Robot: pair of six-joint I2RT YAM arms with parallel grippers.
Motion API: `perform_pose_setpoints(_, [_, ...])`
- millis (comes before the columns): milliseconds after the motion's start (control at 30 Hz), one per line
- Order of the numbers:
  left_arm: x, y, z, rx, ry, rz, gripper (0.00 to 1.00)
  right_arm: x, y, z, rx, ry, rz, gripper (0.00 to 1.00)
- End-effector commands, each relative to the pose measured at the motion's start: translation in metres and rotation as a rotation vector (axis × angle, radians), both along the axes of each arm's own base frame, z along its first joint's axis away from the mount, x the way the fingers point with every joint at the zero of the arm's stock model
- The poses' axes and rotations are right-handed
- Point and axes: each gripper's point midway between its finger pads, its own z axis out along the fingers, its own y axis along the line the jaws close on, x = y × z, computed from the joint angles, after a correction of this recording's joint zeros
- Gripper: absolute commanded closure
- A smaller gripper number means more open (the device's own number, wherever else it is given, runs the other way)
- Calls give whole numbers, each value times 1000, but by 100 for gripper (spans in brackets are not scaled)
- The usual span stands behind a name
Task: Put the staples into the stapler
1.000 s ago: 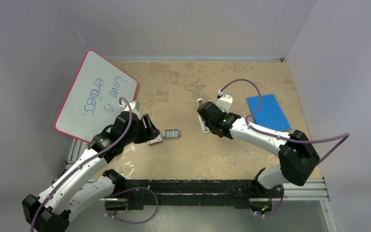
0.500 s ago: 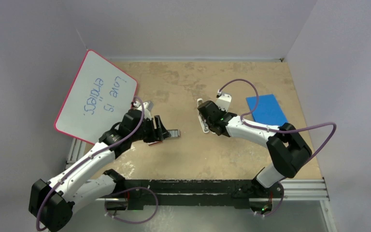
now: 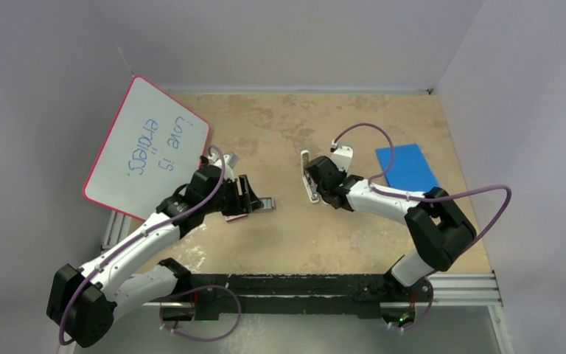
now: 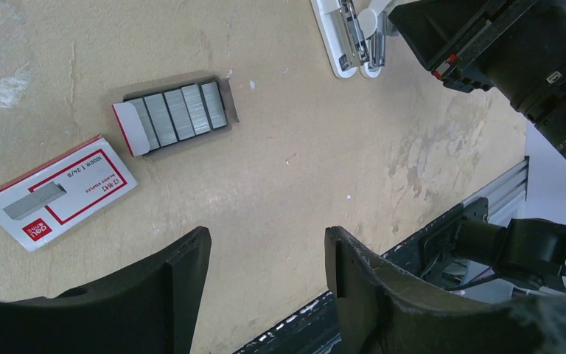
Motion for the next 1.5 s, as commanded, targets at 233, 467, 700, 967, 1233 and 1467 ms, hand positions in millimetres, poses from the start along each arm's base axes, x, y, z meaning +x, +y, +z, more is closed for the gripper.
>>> perform_pose_setpoints(233, [9, -5, 12, -27, -46, -3, 42, -1, -3, 3, -9, -27, 34, 82])
perform_pose_setpoints(467, [9, -5, 12, -27, -42, 0, 42, -1, 4, 6, 14, -36, 74, 82])
perform_pose_setpoints(700, [8, -4, 11, -26, -40, 6, 42, 0, 4, 11, 19, -49, 79, 82])
perform_pose_setpoints(967, [9, -3, 15, -28, -48, 11, 42, -2, 5, 1, 2, -15, 90, 82])
perform_pose_setpoints(1233, [7, -1, 15, -26, -46, 15, 42, -7, -3, -11, -23, 32, 42, 81])
perform_pose_setpoints(1467, [7, 0, 16, -24, -48, 18, 42, -3, 0, -6, -9, 18, 37, 81])
